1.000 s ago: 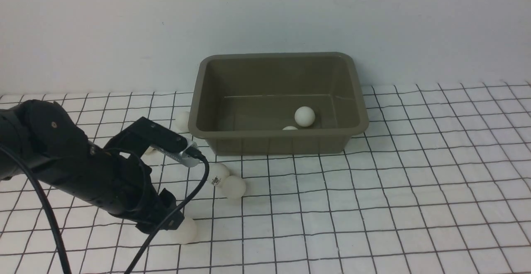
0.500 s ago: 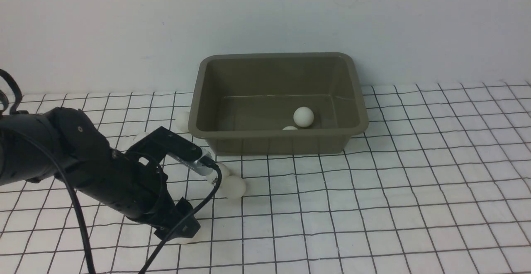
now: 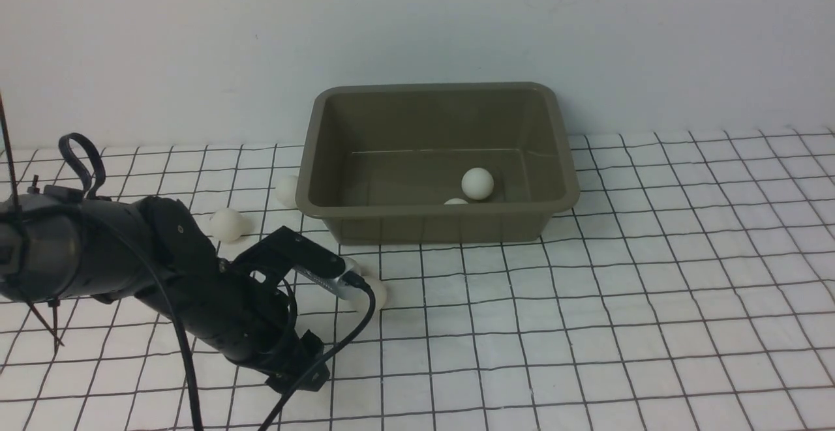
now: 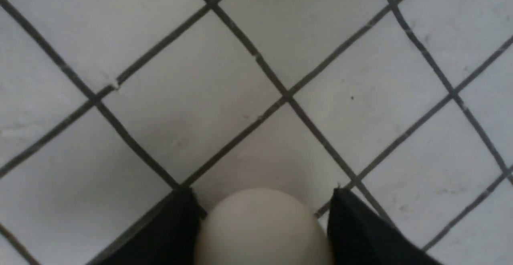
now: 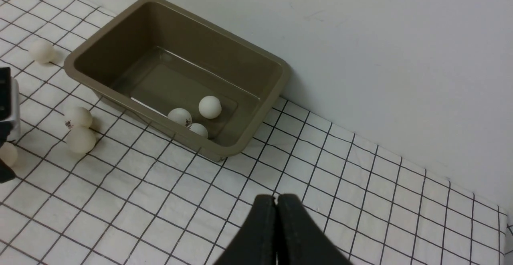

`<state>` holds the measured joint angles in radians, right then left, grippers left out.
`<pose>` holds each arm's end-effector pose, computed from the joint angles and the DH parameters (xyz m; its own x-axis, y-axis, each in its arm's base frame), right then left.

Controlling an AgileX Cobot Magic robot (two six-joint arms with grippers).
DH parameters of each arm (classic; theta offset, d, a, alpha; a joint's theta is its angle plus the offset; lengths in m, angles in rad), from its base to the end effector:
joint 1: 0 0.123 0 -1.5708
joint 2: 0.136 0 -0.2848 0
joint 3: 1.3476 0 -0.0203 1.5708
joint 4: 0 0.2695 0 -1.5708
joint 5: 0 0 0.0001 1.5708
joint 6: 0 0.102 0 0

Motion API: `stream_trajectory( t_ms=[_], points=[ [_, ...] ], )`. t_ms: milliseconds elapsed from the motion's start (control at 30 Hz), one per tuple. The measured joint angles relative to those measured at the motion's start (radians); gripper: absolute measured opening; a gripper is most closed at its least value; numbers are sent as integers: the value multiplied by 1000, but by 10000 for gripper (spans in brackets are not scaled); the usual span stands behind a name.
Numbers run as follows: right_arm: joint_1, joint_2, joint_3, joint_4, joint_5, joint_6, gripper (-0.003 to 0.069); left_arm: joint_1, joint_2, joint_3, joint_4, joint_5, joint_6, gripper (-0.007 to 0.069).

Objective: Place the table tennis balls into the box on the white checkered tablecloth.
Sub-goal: 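Reach for and grasp a ping pong ball on the table beside the basket, then drop the ball into the bin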

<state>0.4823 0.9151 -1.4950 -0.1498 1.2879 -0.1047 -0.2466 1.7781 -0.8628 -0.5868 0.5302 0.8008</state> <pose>0.1308 0.0520 0.4943 -0.4556 -0.4019 -0.7943 -0.4268 0.8817 -0.2014 0.3042 -0.1061 0.1125 -0.8073 0.4768 -0.3477 0.5564 0.8113 -0.1793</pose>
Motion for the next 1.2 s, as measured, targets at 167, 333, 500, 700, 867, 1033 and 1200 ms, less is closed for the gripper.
stream_trajectory(
  t_ms=[167, 333, 500, 700, 867, 1033, 1200],
  points=[
    [0, -94, 17, -40, -1, 18, -18, 0, 2, -7, 16, 20, -43, 346],
    [0, -211, 131, -123, -4, 76, -18, -1, -29, -43, 62, 112, -91, 346],
    [0, -357, 371, -187, -4, 164, -18, -1, -140, -155, 139, 240, -207, 346],
    [0, -556, 690, -152, -5, 312, -18, -3, -208, -399, 258, 296, -293, 346],
    [0, -677, 856, -46, -54, 360, -18, -11, -81, -536, 276, 256, -315, 346],
    [0, -709, 886, 31, -73, 365, -18, -55, 117, -699, 365, 262, -316, 346],
    [0, -711, 886, 61, -82, 365, -18, -95, 223, -809, 441, 288, -272, 346]
  ],
)
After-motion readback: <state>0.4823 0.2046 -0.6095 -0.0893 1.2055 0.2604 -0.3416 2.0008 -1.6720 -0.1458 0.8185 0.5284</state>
